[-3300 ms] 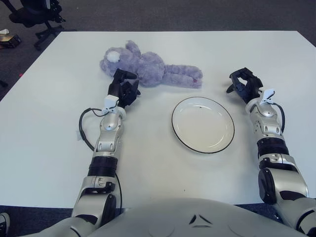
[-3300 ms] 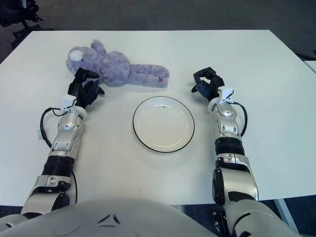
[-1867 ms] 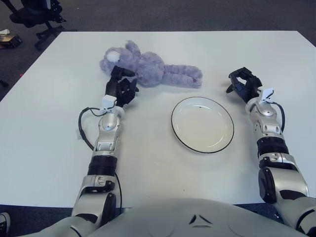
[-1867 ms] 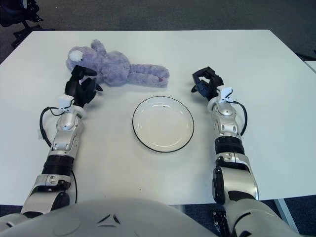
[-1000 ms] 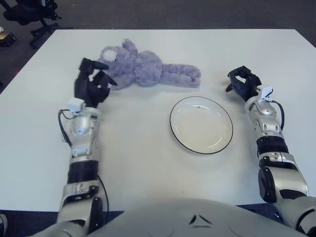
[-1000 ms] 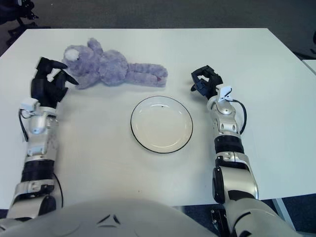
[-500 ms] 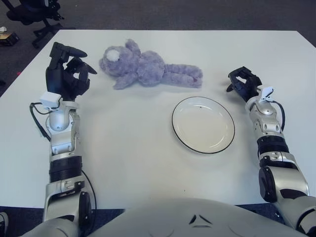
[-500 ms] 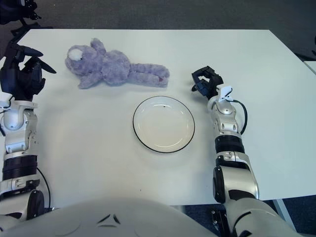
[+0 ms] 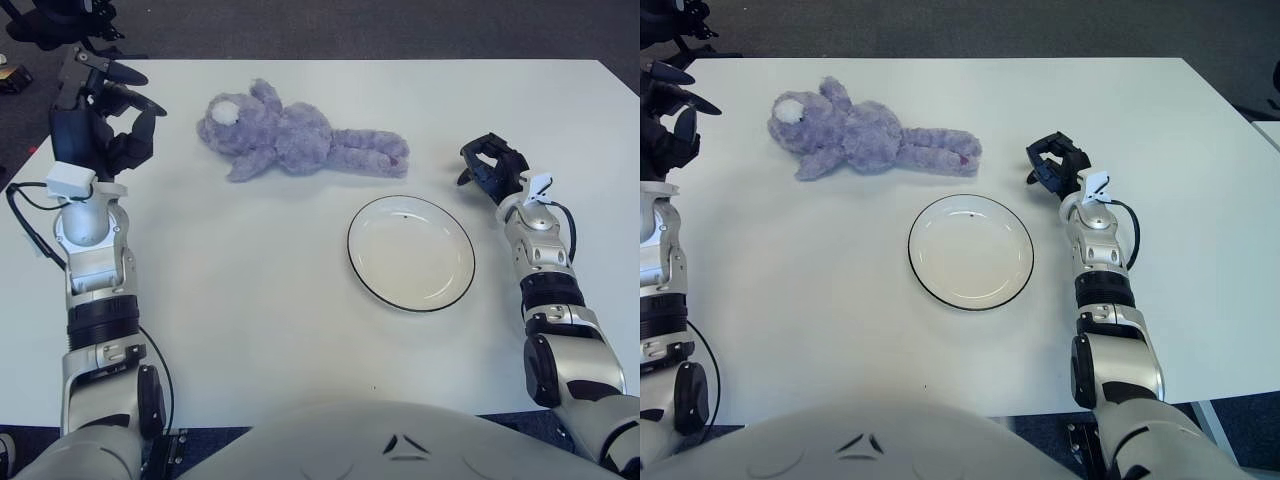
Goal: Put the doll into the plate.
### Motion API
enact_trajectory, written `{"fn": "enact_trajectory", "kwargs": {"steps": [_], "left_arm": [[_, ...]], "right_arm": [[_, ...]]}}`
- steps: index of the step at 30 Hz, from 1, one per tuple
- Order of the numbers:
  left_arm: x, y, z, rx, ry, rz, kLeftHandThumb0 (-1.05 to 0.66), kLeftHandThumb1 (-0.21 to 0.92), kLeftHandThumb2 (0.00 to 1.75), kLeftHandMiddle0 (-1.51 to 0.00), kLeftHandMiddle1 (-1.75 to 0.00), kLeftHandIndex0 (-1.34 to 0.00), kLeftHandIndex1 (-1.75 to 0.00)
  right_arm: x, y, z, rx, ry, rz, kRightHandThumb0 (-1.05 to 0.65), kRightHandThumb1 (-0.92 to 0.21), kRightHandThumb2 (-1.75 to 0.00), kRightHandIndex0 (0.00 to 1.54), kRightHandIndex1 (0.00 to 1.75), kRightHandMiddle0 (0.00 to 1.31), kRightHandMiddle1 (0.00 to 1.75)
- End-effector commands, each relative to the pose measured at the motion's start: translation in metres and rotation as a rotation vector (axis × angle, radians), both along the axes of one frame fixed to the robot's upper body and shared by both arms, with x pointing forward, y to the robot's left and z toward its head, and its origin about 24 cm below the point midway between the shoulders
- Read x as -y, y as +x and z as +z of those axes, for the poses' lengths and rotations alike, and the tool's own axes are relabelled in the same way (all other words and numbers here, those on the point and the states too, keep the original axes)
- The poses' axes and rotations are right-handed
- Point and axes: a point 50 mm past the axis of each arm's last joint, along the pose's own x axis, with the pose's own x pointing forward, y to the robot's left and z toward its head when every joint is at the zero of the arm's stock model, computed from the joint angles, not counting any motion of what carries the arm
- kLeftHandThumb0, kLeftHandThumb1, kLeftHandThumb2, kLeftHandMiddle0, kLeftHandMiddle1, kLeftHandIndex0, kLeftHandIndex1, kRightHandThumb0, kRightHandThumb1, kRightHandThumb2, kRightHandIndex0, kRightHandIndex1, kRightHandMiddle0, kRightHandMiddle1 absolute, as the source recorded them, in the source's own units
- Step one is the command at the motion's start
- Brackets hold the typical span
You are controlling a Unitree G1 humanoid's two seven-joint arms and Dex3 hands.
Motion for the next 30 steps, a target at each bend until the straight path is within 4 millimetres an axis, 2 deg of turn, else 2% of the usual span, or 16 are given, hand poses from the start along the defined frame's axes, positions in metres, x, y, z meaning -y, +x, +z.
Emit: {"fn": "enact_trajectory", "kwargs": {"steps": [1,6,13,14,16,19,21,22,25,28,30], "left_arm": [[-0.004,0.008,0.007,-0.018,0.245,0.177,-0.15,0.92,0.22,-0.68,-1.33,-0.45,-1.36],[-0.003,0.016,0.008,-0.023,0.356,0.242,-0.03,0.92,0.19,-0.63,-1.31,-0.46,-1.29],[-0.003,0.018,0.006,-0.006,0.373,0.261,-0.01,0.92,0.18,-0.62,-1.31,-0.46,-1.27],[-0.002,0.029,0.007,-0.008,0.399,0.205,-0.01,0.92,0.18,-0.62,-1.31,-0.46,-1.27],[-0.002,0.04,0.009,-0.008,0.429,0.139,-0.01,0.92,0.23,-0.58,-1.27,-0.38,-1.41],[-0.006,0.045,0.011,-0.036,0.469,0.106,-0.01,0.92,0.26,-0.54,-1.27,-0.34,-1.5],[-0.008,0.048,0.011,-0.058,0.49,0.092,-0.21,0.92,0.32,-0.59,-0.69,-0.35,-1.54],[-0.008,0.049,0.011,-0.062,0.495,0.087,-0.26,0.92,0.33,-0.64,-0.47,-0.35,-1.55],[-0.009,0.05,0.011,-0.059,0.499,0.077,-0.32,0.92,0.35,-0.7,-0.21,-0.36,-1.56],[-0.01,0.052,0.011,-0.07,0.509,0.067,-0.34,0.92,0.35,-0.72,-0.13,-0.36,-1.56],[-0.009,0.062,0.018,-0.184,0.571,0.046,-0.42,0.92,0.25,-0.67,-0.06,-0.36,-0.94]], "right_arm": [[0.0,-0.012,-0.032,-0.149,0.0,0.001,-0.36,-0.92,-0.29,0.66,1.57,0.44,1.5],[0.0,-0.013,-0.032,-0.148,0.0,0.004,-0.36,-0.92,-0.29,0.66,1.56,0.44,1.5],[0.0,-0.013,-0.032,-0.148,0.0,0.005,-0.36,-0.92,-0.29,0.67,1.54,0.44,1.5],[-0.002,-0.014,-0.033,-0.137,-0.007,0.012,-0.36,-0.92,-0.29,0.67,1.54,0.44,1.5],[-0.004,-0.014,-0.034,-0.123,-0.016,0.022,-0.36,-0.92,-0.28,0.69,1.53,0.45,1.49],[-0.005,-0.016,-0.035,-0.114,-0.021,0.032,-0.36,-0.92,-0.28,0.71,1.52,0.46,1.49],[-0.006,-0.017,-0.035,-0.111,-0.023,0.037,-0.36,-0.92,-0.28,0.72,1.52,0.46,1.48],[-0.006,-0.017,-0.035,-0.11,-0.023,0.038,-0.36,-0.92,-0.28,0.73,1.52,0.46,1.48],[-0.006,-0.017,-0.035,-0.109,-0.024,0.039,-0.36,-0.92,-0.28,0.73,1.52,0.46,1.48],[-0.006,-0.018,-0.035,-0.108,-0.024,0.04,-0.36,-0.92,-0.28,0.73,1.52,0.46,1.48],[-0.006,-0.018,-0.035,-0.109,-0.025,0.043,-0.36,-0.92,-0.28,0.75,1.52,0.46,1.48]]}}
